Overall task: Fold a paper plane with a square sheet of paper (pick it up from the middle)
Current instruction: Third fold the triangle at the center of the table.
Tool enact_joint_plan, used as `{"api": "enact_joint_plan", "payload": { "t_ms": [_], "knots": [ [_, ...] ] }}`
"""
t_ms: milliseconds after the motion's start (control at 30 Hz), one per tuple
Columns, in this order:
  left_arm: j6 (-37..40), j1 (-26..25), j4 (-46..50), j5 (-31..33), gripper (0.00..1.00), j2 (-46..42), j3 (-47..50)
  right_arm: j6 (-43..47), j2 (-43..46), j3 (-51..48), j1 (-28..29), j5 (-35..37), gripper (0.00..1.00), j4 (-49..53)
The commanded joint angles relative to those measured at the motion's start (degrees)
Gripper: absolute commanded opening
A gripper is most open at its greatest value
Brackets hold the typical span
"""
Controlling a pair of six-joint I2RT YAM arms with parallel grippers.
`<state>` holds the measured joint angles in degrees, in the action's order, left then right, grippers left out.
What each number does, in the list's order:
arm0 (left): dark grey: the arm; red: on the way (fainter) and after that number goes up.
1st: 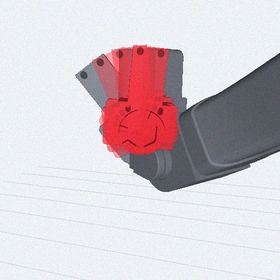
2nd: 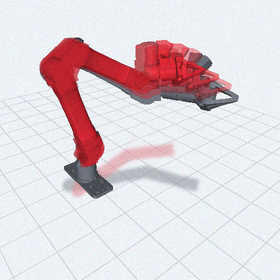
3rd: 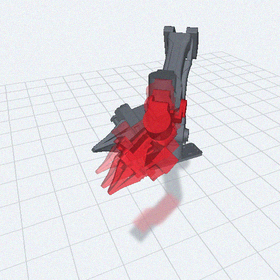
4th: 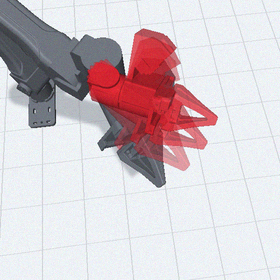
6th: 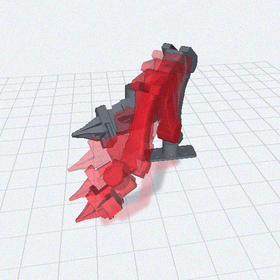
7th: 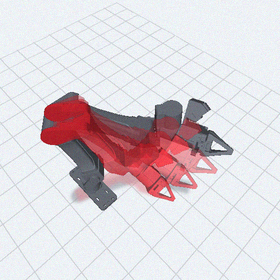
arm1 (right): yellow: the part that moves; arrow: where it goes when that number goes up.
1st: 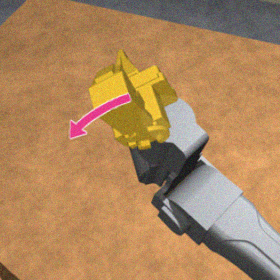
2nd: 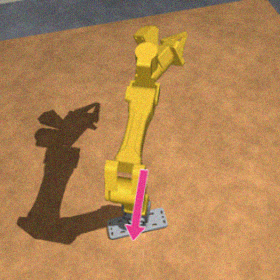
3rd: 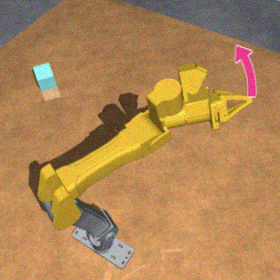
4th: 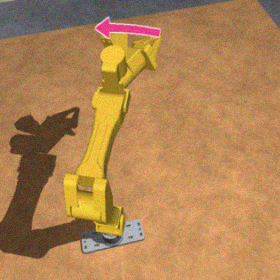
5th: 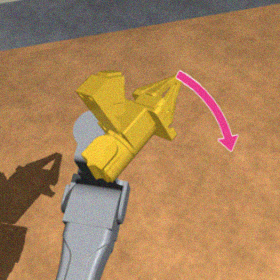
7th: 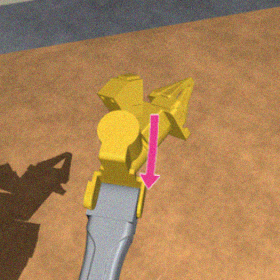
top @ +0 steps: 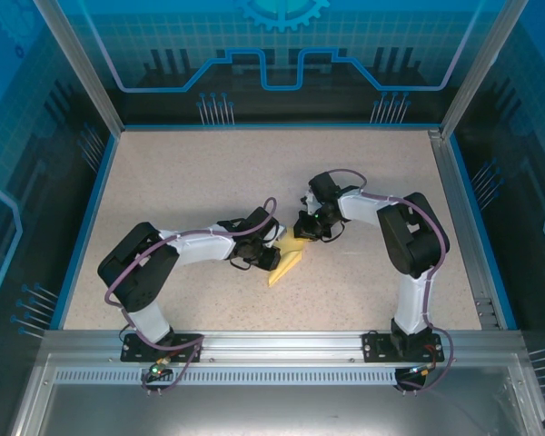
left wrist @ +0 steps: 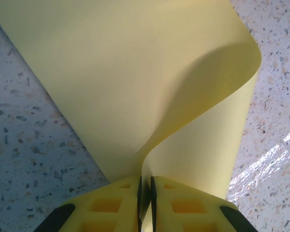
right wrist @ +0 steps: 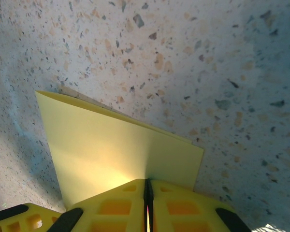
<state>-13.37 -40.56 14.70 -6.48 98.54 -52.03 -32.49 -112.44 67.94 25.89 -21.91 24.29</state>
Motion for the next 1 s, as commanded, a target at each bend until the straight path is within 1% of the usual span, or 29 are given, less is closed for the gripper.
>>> {"api": "enact_joint_plan", "payload": {
  "t_ms": [0, 233, 333, 400, 500, 600, 733, 800, 867, 967],
  "knots": [
    [0.3, 0.4, 0.0, -1.2, 0.16, -0.6, -0.3, 0.8, -1.9, -0.8, 0.7, 1.7, 0.11, 1.7],
    [0.4, 0.4, -0.4, -1.9, 0.16, 0.3, 0.3, 0.4, -1.3, -1.2, 0.6, 1.4, 0.11, 1.2],
    [0.5, 0.4, -0.4, -1.8, 0.16, 0.9, 0.6, -0.2, 0.2, -1.5, 0.4, -0.2, 0.11, 0.4],
    [0.7, 0.4, -0.2, -1.6, 0.16, 0.9, 1.0, -0.8, 2.6, -1.9, 0.0, -1.2, 0.11, -0.5],
    [0.6, 0.4, -0.3, -0.6, 0.15, 0.7, 1.5, -1.7, 7.3, -2.8, -0.8, -0.3, 0.11, -0.1],
    [0.6, 0.4, -0.5, -0.4, 0.15, 0.7, 1.5, -2.9, 12.6, -6.3, -1.5, -0.1, 0.12, -1.6],
    [0.7, 0.5, -0.6, -0.9, 0.16, 0.7, 0.8, -4.4, 16.6, -10.6, -1.5, -1.3, 0.12, -3.6],
    [0.9, 0.4, 0.0, -0.8, 0.16, 1.0, 0.1, -5.6, 17.0, -12.5, -1.3, -2.9, 0.12, -5.7],
    [1.1, 0.5, 0.0, -1.0, 0.16, 1.0, -0.2, -5.7, 16.4, -12.6, -1.0, -2.3, 0.12, -5.9],
    [1.2, 0.4, 0.3, -0.9, 0.16, 0.9, -0.3, -5.5, 13.3, -10.7, -1.0, -1.9, 0.11, -5.7]
  ]
}}
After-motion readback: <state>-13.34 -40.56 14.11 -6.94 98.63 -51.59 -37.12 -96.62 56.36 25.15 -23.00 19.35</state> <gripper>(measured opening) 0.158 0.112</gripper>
